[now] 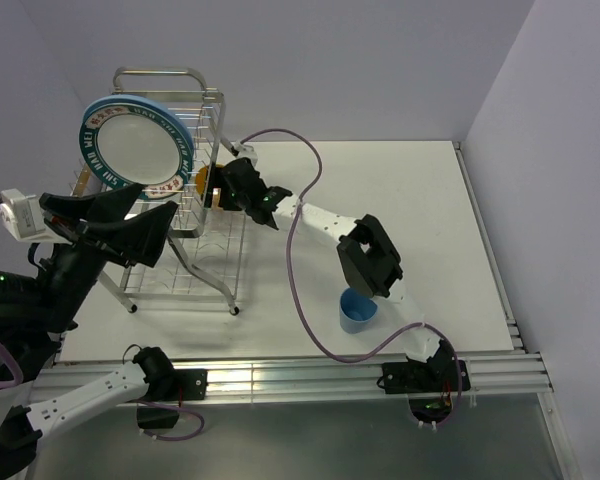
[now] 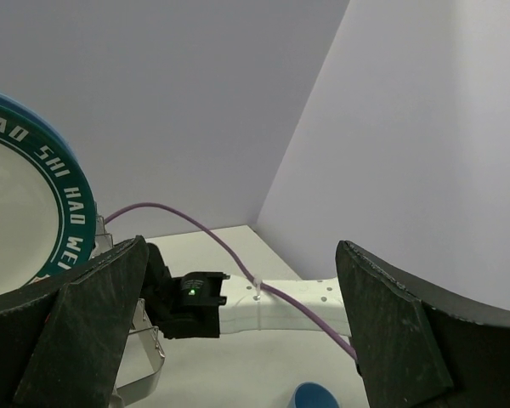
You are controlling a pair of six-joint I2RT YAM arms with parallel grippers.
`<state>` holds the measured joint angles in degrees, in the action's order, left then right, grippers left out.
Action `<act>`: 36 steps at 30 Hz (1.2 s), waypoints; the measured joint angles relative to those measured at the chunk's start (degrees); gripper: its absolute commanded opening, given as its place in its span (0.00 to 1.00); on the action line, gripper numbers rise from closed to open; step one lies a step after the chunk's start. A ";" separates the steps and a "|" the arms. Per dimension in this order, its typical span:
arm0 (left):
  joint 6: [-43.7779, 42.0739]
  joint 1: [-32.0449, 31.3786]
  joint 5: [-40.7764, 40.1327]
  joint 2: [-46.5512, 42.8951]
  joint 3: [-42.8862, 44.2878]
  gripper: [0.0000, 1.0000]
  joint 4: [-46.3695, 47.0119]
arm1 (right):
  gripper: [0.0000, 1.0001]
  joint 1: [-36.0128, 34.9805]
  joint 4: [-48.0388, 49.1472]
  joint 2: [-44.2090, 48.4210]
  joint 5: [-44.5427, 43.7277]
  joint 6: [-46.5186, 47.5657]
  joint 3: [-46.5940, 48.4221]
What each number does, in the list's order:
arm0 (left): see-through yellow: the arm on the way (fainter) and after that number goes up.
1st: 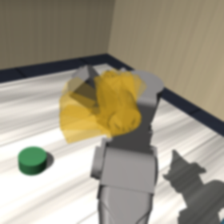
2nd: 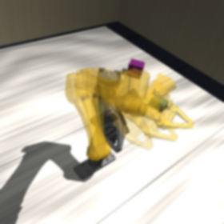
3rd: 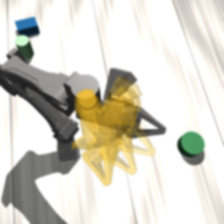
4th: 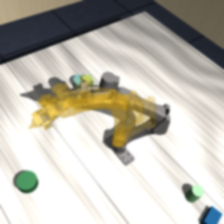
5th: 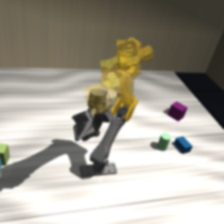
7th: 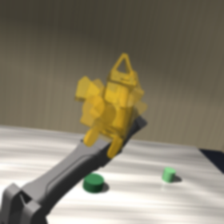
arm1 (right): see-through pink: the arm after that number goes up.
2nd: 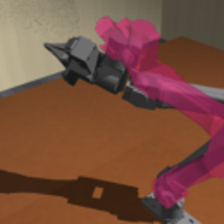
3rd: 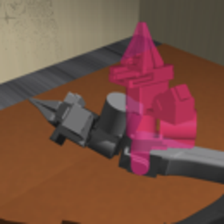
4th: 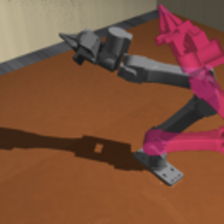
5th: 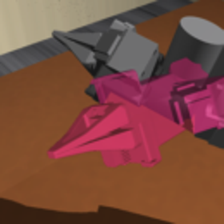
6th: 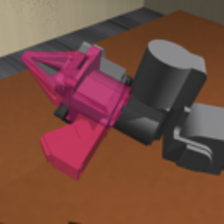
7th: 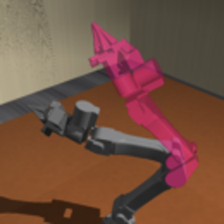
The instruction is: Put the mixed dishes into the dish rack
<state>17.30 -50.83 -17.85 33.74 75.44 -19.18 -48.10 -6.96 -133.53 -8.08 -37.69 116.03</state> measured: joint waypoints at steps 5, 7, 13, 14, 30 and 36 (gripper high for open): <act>0.02 0.00 0.04 -0.76 0.02 0.99 -0.20 | 1.00 0.00 -2.36 -2.51 -0.96 0.20 0.35; 0.04 0.00 0.11 -0.79 0.02 0.99 -0.22 | 1.00 -0.02 -3.13 -3.58 -0.96 0.31 1.68; 0.15 0.00 0.66 -0.81 0.02 0.99 -0.22 | 1.00 -0.02 -4.02 -6.73 -1.75 1.31 6.67; 0.15 0.00 0.70 -0.81 0.02 0.99 -0.22 | 1.00 -0.02 -4.33 -7.13 -1.86 1.38 7.19; 0.15 0.00 1.44 -1.49 0.02 0.99 -0.31 | 0.81 -0.31 -6.34 -11.28 -3.10 2.80 13.55; 0.15 0.00 1.46 -1.79 0.02 0.99 -0.37 | 0.55 -0.81 -5.68 -11.28 -3.72 3.67 13.55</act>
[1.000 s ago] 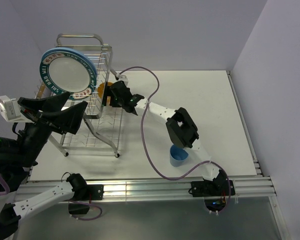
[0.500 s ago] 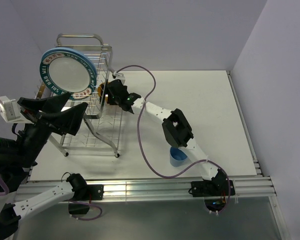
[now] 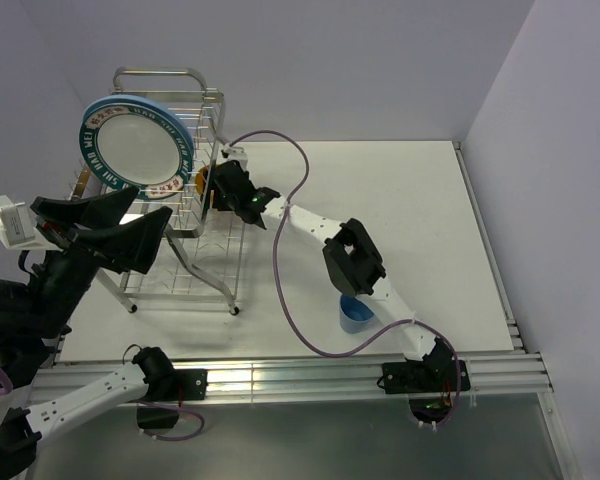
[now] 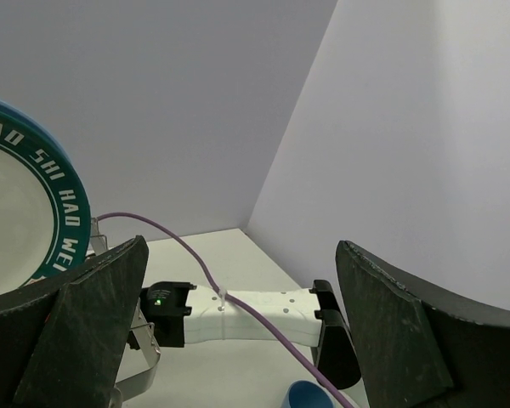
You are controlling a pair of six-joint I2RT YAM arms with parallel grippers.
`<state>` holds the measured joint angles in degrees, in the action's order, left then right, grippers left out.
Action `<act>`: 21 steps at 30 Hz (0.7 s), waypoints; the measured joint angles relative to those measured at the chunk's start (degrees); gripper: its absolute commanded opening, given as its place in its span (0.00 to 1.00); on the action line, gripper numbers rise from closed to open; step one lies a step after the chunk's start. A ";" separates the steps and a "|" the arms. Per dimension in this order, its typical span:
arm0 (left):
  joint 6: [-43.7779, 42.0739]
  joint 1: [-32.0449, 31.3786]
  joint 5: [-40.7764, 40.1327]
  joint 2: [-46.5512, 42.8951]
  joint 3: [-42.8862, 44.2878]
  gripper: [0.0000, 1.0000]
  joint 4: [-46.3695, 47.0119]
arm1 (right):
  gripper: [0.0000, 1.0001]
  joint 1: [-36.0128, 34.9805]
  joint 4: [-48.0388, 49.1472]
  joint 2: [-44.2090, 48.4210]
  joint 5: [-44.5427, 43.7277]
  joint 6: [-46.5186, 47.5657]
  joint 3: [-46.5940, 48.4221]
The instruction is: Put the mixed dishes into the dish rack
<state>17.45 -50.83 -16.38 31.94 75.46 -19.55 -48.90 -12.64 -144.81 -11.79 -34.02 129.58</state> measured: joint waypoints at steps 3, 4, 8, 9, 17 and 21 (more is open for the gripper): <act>0.00 0.00 0.00 0.00 0.00 0.99 -0.07 | 0.47 -0.13 0.26 0.00 -0.22 0.48 -0.09; 0.00 0.00 -0.02 0.00 0.00 0.99 -0.07 | 0.44 -0.15 0.70 0.00 -0.24 0.61 -0.35; 0.04 0.00 -0.02 0.00 -0.02 0.99 -0.07 | 0.26 -0.35 4.42 1.09 -0.70 0.98 -3.63; 0.04 0.00 -0.02 -0.02 -0.02 0.99 -0.07 | 0.22 -0.42 5.27 1.53 -0.79 1.14 -4.66; 0.44 0.00 -0.02 -0.37 -0.28 0.99 -0.37 | 0.00 -0.96 19.52 7.93 -0.13 5.05 -18.82; 0.46 0.00 -0.02 -0.63 -0.81 0.99 -0.46 | 0.00 -1.46 27.43 13.22 1.53 8.61 -28.20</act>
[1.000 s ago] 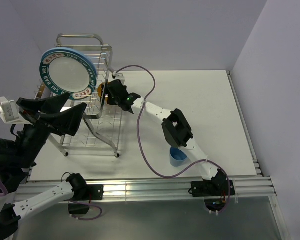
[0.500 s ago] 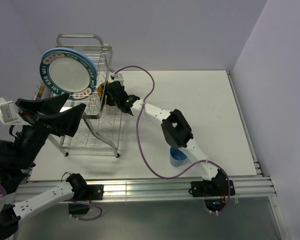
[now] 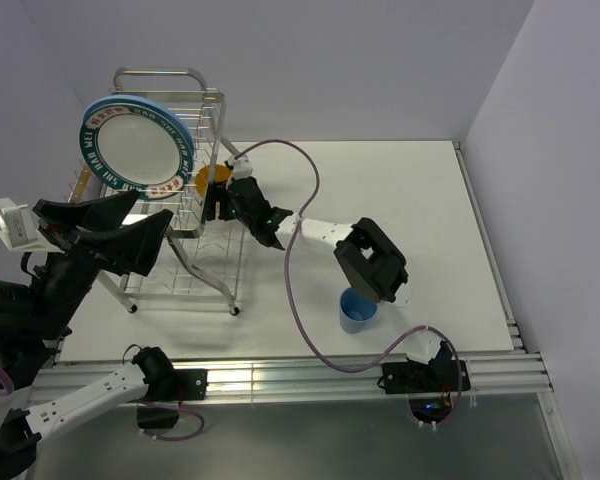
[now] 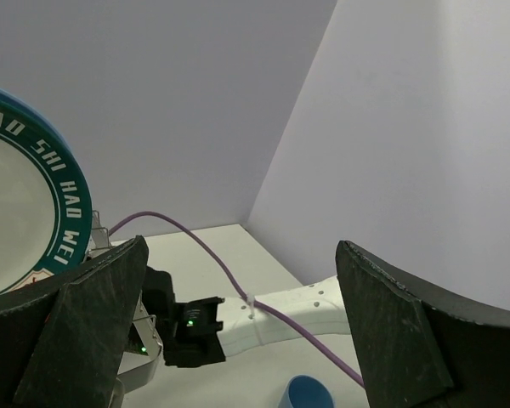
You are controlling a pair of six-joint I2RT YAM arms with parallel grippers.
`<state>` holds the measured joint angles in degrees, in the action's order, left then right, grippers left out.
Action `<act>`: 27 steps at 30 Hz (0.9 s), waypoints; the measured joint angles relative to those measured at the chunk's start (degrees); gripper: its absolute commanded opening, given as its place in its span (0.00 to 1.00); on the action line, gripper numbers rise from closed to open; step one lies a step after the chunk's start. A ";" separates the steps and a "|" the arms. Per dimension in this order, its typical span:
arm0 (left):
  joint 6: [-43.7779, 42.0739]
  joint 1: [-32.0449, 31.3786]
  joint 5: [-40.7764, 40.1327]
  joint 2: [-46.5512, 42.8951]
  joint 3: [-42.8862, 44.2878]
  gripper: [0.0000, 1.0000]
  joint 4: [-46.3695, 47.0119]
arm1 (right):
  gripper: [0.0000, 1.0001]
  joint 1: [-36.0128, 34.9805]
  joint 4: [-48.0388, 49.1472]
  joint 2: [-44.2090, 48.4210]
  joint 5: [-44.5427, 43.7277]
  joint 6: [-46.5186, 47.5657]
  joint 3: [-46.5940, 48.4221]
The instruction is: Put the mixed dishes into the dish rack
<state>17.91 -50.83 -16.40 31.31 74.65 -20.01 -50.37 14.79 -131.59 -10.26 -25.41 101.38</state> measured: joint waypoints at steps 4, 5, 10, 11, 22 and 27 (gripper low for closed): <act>-0.02 0.00 0.00 -0.28 -0.39 0.99 -0.04 | 0.00 -0.72 8.28 4.07 1.55 4.39 -8.61; 0.00 0.00 0.00 -0.31 -0.39 0.99 -0.02 | 0.00 -0.90 10.23 4.66 2.01 5.73 -10.16; -0.02 0.00 -0.02 -0.42 -0.50 0.99 0.02 | 0.00 -1.22 14.08 5.07 4.07 10.86 -12.35; -0.02 0.00 0.00 -0.44 -0.61 0.99 0.02 | 0.00 -1.33 14.12 5.07 4.28 12.04 -12.35; -0.13 0.00 0.00 -1.01 -1.40 0.99 -0.04 | 0.00 -4.42 14.82 3.23 5.62 26.10 -9.44; -0.20 0.00 0.00 -1.40 -1.46 0.99 -0.07 | 0.00 -4.61 14.73 0.52 5.86 28.63 -5.75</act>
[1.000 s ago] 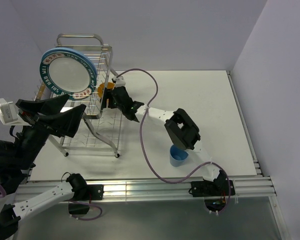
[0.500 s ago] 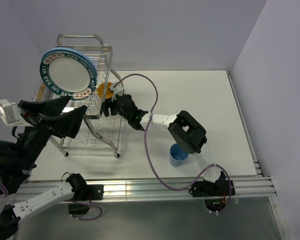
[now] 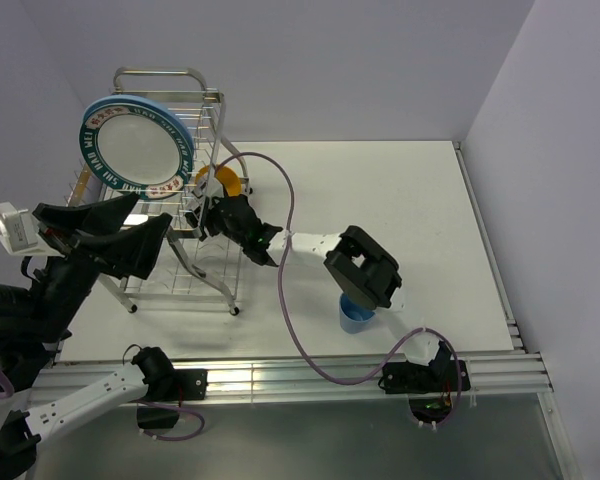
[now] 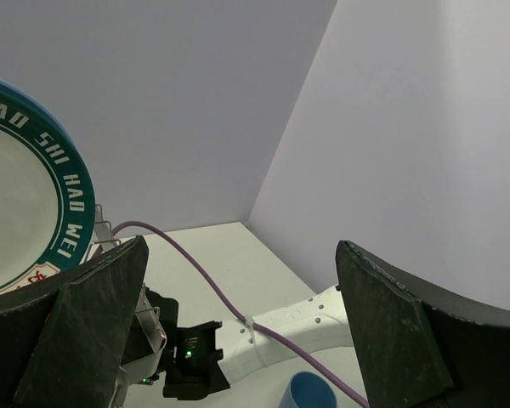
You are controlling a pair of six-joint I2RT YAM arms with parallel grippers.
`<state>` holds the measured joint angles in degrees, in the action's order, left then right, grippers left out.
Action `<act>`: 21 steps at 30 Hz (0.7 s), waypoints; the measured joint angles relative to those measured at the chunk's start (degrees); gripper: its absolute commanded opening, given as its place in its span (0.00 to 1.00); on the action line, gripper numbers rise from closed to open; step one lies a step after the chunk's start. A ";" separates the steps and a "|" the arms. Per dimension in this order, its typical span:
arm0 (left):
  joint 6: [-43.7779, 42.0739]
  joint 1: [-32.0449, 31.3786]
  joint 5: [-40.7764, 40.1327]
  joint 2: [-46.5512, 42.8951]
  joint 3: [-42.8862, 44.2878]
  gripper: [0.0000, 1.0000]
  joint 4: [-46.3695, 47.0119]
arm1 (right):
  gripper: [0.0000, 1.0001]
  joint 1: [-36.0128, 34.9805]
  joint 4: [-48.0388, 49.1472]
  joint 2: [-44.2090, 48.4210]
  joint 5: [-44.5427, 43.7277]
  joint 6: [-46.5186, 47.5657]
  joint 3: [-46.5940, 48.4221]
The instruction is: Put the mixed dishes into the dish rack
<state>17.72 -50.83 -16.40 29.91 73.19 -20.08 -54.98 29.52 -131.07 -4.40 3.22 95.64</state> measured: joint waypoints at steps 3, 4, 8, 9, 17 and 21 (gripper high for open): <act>0.00 0.00 0.00 -0.44 -0.15 0.99 -0.02 | 0.00 -0.02 -1.36 -0.92 0.02 1.33 1.49; 0.00 0.00 0.00 -0.59 -0.24 0.99 0.00 | 0.00 -0.02 -1.92 -1.27 -0.02 1.84 2.36; -0.02 0.00 0.00 -1.33 -0.46 0.99 -0.09 | 0.00 0.00 -3.43 -1.53 -0.09 3.58 4.31; -0.02 0.00 0.00 -1.44 -0.46 0.99 -0.15 | 0.00 0.00 -3.80 -1.53 -0.09 3.96 4.57; -0.02 0.00 0.00 -2.08 -0.48 0.99 -0.59 | 0.00 0.00 -4.96 -1.53 -0.57 4.57 4.59; -0.02 0.00 0.00 -2.05 -0.48 0.99 -0.85 | 0.07 0.00 -5.66 -1.53 -0.72 4.55 4.59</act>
<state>17.69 -50.83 -16.40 27.86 72.71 -20.93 -54.98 23.86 -132.60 -5.13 7.77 100.22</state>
